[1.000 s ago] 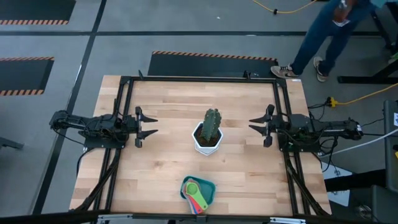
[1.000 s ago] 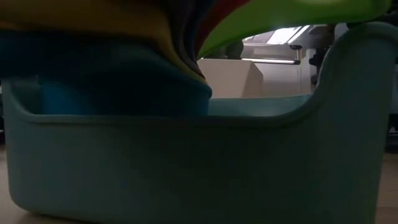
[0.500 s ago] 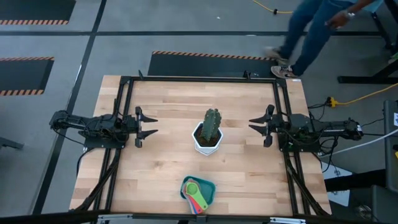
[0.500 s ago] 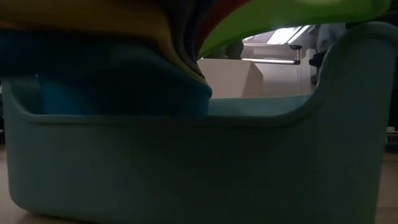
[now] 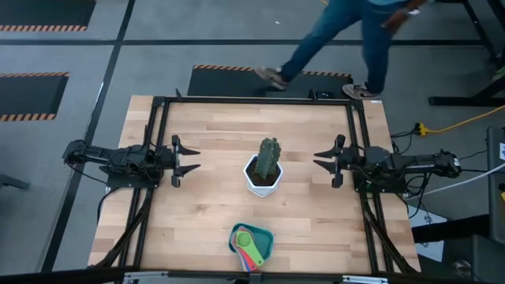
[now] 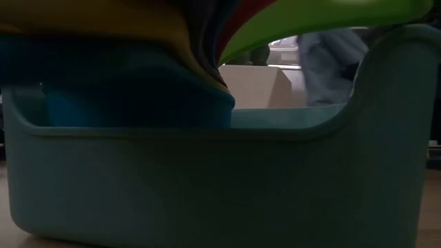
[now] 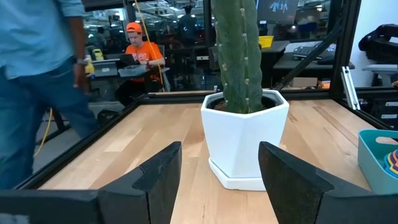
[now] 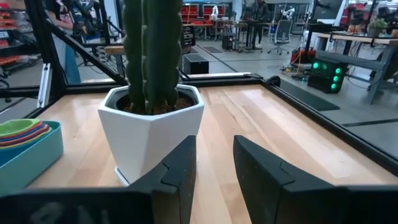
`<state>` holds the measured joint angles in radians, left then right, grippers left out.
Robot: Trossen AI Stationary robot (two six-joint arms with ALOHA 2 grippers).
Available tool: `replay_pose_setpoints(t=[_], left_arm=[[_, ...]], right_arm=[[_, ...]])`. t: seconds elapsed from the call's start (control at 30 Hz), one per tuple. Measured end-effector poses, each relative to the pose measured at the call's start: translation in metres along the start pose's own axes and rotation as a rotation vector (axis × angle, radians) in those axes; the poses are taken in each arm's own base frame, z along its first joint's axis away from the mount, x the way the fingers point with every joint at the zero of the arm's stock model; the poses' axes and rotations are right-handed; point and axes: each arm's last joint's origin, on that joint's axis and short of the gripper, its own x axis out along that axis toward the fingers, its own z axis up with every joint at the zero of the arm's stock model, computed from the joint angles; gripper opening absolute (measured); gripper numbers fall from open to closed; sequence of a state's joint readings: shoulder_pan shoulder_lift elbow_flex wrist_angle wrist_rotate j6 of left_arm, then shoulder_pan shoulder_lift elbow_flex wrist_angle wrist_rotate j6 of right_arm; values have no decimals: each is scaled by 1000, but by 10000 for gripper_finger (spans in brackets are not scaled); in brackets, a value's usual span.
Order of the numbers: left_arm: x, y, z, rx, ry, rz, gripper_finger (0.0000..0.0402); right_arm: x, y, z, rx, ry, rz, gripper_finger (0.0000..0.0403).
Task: Nest measuring cups in basket
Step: Return to Home Position
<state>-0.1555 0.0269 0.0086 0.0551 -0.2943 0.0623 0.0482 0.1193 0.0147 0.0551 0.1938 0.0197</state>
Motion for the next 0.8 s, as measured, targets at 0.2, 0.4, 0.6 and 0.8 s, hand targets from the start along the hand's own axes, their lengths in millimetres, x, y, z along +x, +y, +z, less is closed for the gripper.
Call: replay_pose_setpoints(t=[0.2, 0.4, 0.6, 0.8], left_arm=[[0, 0, 0, -1, -2, 0, 207], [0, 0, 0, -1, -2, 1, 207], [0, 0, 0, -1, -3, 1, 207], [0, 0, 0, -1, -3, 1, 207]], right_arm=[[0, 0, -2, -53, 9, 5, 113], [0, 0, -2, -91, 11, 6, 113], [0, 0, -2, -94, 11, 6, 113], [0, 0, -2, -94, 11, 5, 113]])
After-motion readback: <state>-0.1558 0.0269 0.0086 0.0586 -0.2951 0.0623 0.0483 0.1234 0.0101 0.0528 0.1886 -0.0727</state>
